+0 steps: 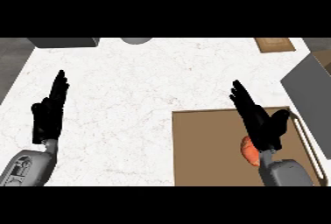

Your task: Pick the squash from the tray and place it in the cardboard box

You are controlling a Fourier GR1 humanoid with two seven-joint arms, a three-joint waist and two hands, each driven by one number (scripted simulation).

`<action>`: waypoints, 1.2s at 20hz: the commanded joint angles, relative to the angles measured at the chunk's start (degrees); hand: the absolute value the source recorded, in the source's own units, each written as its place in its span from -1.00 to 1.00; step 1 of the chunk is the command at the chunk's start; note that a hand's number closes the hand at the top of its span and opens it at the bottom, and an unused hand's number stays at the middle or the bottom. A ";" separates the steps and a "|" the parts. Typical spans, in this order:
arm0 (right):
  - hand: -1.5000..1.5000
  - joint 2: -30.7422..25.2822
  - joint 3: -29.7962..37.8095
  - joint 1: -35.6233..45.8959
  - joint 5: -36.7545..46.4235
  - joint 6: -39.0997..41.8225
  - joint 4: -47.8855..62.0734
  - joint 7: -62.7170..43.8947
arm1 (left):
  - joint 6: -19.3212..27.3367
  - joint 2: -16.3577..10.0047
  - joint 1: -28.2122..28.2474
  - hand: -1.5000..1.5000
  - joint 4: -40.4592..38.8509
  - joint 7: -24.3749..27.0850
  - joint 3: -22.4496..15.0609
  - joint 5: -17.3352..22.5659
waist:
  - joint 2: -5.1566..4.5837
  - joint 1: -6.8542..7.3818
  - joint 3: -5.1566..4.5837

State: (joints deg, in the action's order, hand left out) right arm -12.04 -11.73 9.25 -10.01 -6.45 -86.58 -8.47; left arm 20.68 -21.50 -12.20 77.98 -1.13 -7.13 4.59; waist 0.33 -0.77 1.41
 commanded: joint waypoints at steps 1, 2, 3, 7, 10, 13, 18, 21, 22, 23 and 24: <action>-1.00 -4.64 3.44 -1.04 -1.79 3.24 -7.21 0.83 | -1.63 -0.99 -1.53 0.00 1.13 0.70 -0.94 -1.87 | -0.12 -0.04 -1.40; -1.00 -8.83 5.95 -1.67 -3.26 5.63 -11.89 1.83 | -5.37 -3.51 -0.22 0.00 2.72 1.86 -0.69 -0.13 | 0.33 -0.94 -1.42; -1.00 -11.35 9.05 -0.49 -4.66 7.55 -12.95 4.30 | -6.14 -3.12 -0.33 0.00 3.81 3.58 -2.79 -1.34 | 0.53 -1.68 -1.38; -1.00 -27.88 14.16 3.65 4.79 13.67 -12.44 7.82 | -12.25 -4.13 -2.23 0.00 5.84 4.84 -5.98 -0.35 | 0.53 -3.93 -1.65; -1.00 -29.53 23.91 -4.75 -4.26 21.29 -8.95 20.55 | -17.35 -5.94 -0.94 0.00 8.08 6.23 -6.32 1.64 | -0.05 -1.61 -1.22; -1.00 -31.78 25.66 -7.12 1.45 25.13 -3.27 34.99 | -18.85 -6.95 -2.53 0.00 9.41 4.62 -5.68 2.25 | -0.35 -0.24 -1.16; -1.00 -35.20 24.14 -12.20 14.43 24.38 -3.99 49.41 | -19.93 -6.29 -1.73 0.00 6.95 7.72 -4.98 1.99 | -0.42 -0.05 -1.31; -1.00 -40.16 25.25 -14.35 15.61 26.83 -10.28 44.58 | -21.35 -6.95 -1.60 0.00 6.59 7.78 -3.31 2.89 | -0.15 -0.44 -1.45; -1.00 -40.44 22.17 -12.94 19.62 25.95 -9.74 42.96 | -21.40 -6.66 -1.37 0.00 7.86 7.63 -4.79 1.79 | -0.26 0.33 -1.44; -1.00 -41.04 21.74 -13.07 22.78 24.16 -10.59 41.49 | -19.75 -5.86 -0.74 0.00 10.09 6.44 -5.64 0.70 | -0.18 0.62 -1.43; -1.00 -43.86 21.80 -11.66 23.11 26.25 -11.26 39.41 | -20.62 -6.03 -0.34 0.00 8.28 7.83 -4.85 1.40 | -0.28 0.75 -1.49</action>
State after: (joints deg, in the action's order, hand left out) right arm -51.12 11.26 -2.35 7.06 18.69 -95.33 33.15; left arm 0.62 -27.66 -13.13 86.27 6.10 -12.25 6.13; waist 0.10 -0.56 0.02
